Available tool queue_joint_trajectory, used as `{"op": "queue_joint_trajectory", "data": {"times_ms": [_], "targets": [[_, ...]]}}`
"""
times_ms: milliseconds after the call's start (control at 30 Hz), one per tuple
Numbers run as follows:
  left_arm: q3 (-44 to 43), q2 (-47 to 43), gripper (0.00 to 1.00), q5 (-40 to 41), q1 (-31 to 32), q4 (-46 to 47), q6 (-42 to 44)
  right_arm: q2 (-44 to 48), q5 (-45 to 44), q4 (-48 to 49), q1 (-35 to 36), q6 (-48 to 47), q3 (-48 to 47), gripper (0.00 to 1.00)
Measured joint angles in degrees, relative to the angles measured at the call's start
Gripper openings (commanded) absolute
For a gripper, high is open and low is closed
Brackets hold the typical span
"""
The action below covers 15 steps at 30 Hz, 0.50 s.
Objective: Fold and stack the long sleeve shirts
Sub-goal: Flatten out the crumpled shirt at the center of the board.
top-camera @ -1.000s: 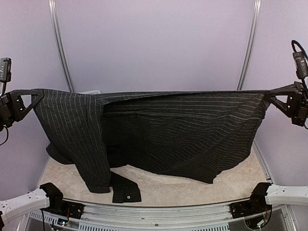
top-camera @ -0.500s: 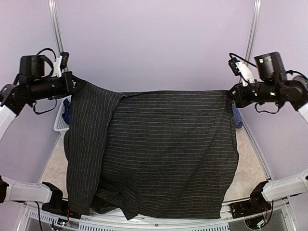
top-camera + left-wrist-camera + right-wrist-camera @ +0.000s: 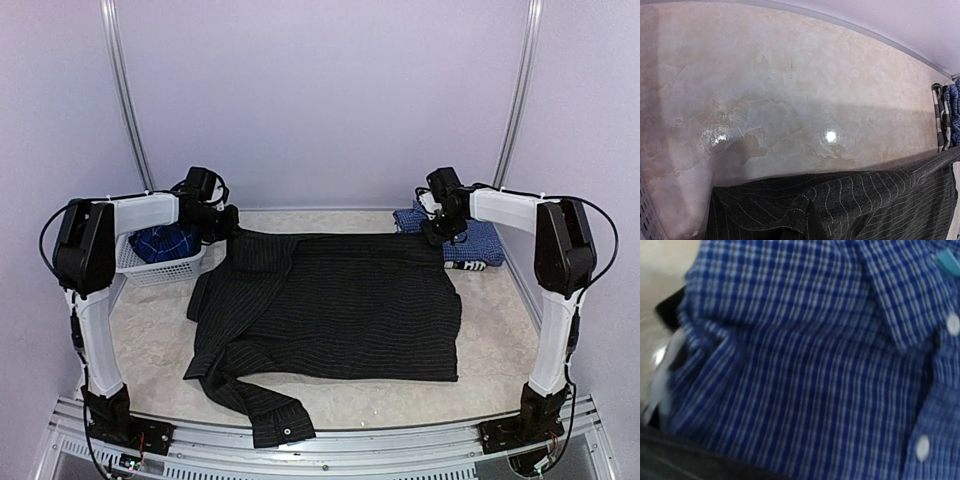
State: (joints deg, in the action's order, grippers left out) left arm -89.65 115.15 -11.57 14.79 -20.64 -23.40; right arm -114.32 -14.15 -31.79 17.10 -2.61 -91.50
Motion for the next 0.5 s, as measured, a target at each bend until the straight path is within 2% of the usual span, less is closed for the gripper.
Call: {"op": "queue_joint_trajectory", "data": {"times_ms": [167, 333, 367, 433, 500], "targets": [[-2.16, 6.08, 0.0, 0.04, -0.42, 1.44, -0.72, -4.15, -1.14, 3.54, -0.2, -2.36, -3.1, 0.0], [-5.64, 8.57, 0.01, 0.09, -1.07, 4.09, -0.81, -7.54, -2.54, 5.46, -0.2, -3.69, -7.78, 0.0], [-6.1, 8.85, 0.05, 0.09, -1.16, 4.83, -0.81, -8.02, -2.75, 5.66, -0.2, -3.87, -8.33, 0.0], [-6.6, 9.44, 0.19, 0.07, -1.25, 6.32, -0.85, -8.9, -3.5, 5.77, -0.2, -4.09, -9.42, 0.02], [-6.67, 9.94, 0.38, 0.48, -1.36, 7.45, -0.96, -9.27, -4.57, 5.55, -0.22, -4.2, -10.27, 0.15]]}}
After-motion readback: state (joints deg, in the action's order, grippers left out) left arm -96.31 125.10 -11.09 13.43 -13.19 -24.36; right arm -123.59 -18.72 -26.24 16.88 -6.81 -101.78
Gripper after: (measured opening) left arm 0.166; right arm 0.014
